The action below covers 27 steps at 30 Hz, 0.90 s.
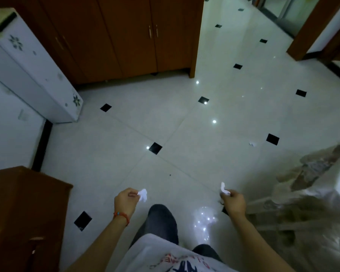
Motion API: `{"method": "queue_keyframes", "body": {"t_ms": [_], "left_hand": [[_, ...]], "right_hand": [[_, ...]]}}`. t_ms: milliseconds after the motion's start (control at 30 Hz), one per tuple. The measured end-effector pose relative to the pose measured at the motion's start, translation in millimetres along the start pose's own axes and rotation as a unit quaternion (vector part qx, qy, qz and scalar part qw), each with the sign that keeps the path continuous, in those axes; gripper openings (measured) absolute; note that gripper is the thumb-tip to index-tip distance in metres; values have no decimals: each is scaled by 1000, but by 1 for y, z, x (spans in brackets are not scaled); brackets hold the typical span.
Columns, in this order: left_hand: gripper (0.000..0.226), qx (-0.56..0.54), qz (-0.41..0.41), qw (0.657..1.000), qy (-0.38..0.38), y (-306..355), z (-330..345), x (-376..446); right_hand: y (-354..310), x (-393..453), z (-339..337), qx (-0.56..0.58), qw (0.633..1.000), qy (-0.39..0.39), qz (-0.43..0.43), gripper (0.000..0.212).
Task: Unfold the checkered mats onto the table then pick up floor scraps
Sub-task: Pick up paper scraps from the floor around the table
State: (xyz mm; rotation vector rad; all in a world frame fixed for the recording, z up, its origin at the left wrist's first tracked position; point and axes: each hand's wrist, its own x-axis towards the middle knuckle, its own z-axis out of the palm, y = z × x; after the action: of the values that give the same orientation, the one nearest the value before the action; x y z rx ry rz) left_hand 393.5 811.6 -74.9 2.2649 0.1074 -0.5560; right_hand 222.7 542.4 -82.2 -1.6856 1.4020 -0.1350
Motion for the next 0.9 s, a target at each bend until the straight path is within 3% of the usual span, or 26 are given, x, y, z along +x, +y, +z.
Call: {"method": "queue_keyframes", "body": {"t_ms": [200,433,667,900], "left_hand": [[20,64,27,997,-31,71,25,118],[22,89,80,988,-102,216,81,252],[12,128,175,958,-188,377,193,342],[10,151,230,931,-239,514,330,391]], "right_hand": [[-74,113,12,66,998,20,-10,53],[-122,221,0,89,988,106,68,62],[-139,292,-23,100,959,155,216,61],[-140,400,-73,132,934,190,271,53]]}}
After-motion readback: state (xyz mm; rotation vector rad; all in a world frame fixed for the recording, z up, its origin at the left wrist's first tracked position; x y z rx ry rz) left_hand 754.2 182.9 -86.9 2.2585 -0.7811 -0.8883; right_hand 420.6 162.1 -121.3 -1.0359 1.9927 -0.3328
